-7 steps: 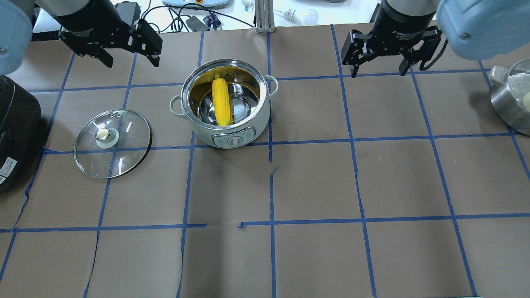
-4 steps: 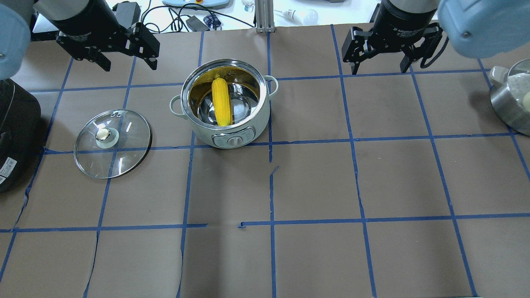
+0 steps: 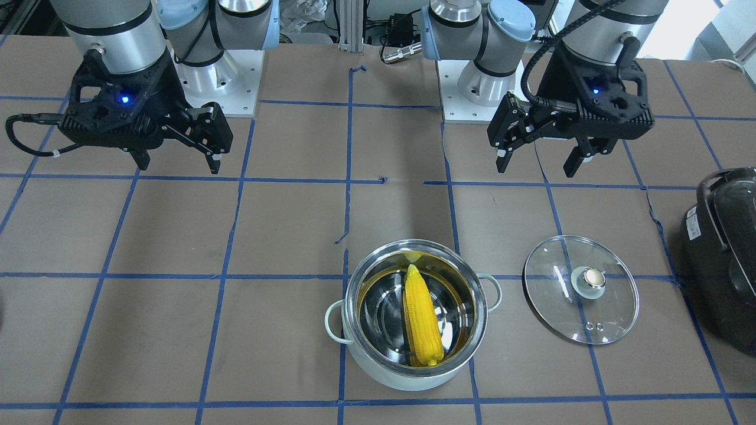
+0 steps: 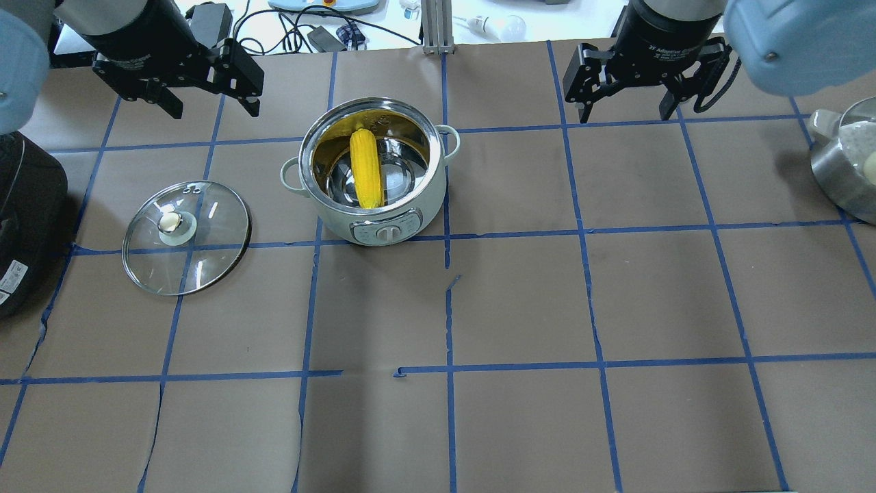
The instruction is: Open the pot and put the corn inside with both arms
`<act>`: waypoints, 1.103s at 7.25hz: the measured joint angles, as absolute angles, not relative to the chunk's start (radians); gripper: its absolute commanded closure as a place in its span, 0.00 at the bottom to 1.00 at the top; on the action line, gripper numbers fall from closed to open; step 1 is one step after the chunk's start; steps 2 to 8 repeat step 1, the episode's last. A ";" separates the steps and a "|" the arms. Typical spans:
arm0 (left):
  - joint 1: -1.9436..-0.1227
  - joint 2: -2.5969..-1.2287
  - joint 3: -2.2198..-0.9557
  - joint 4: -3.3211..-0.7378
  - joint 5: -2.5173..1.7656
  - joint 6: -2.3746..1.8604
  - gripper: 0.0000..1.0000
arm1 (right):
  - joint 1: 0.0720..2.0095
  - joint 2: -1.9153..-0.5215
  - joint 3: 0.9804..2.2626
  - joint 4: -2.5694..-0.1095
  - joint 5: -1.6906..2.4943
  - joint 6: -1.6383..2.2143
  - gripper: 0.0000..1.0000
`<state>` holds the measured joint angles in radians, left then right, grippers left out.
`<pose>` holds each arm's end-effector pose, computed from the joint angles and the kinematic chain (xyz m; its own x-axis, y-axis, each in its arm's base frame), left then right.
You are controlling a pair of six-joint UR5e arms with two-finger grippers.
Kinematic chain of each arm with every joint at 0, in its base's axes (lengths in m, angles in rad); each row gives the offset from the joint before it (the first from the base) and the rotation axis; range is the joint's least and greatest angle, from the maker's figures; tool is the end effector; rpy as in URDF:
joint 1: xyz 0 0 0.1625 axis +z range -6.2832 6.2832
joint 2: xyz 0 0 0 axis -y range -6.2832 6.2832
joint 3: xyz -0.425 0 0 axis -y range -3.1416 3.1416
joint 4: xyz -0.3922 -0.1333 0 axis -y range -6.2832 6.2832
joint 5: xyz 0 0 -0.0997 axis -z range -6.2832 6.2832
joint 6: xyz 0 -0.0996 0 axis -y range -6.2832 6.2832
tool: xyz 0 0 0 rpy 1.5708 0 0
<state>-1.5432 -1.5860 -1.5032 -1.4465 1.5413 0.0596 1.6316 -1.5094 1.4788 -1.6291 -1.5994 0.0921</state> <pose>-0.1220 -0.5173 0.5275 -0.9992 0.0363 0.0185 0.0324 0.9836 -0.1772 0.1622 -0.5173 0.5084 -0.9992 0.0335 0.0202 0.0315 0.9953 -0.0910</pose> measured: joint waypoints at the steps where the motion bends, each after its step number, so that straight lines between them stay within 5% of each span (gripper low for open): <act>1: -1.543 -1.586 -1.503 -1.447 1.541 0.060 0.00 | 1.632 -1.509 1.479 -1.629 -1.599 0.092 0.00; 8: -1.543 -1.586 -1.503 -1.447 1.541 0.060 0.00 | 1.632 -1.509 1.479 -1.629 -1.599 0.092 0.00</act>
